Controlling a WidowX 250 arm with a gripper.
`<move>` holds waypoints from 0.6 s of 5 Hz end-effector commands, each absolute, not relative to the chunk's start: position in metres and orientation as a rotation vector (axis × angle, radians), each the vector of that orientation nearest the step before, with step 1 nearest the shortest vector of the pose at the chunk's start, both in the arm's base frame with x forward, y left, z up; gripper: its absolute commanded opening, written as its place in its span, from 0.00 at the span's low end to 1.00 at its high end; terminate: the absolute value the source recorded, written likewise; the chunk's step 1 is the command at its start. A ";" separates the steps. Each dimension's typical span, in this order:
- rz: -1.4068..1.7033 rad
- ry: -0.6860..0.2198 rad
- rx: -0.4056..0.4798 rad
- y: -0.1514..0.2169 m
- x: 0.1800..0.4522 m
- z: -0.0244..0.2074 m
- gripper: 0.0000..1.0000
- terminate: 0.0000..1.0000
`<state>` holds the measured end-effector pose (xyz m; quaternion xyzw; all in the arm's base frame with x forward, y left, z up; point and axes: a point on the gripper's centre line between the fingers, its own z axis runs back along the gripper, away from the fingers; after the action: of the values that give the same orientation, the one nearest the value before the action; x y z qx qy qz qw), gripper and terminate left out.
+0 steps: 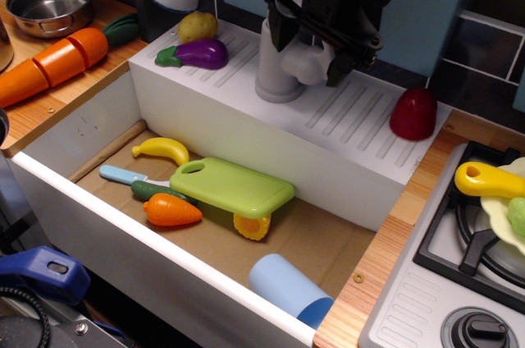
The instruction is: Turn lever vertical to front
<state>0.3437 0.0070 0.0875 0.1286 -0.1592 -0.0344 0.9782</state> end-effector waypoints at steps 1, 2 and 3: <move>-0.081 -0.445 0.267 0.005 0.366 0.115 1.00 0.00; -0.095 -0.459 0.249 0.006 0.375 0.113 1.00 0.00; -0.105 -0.494 0.245 0.008 0.381 0.116 1.00 0.00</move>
<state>0.3740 0.0064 0.1000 0.1193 -0.2201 -0.0573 0.9665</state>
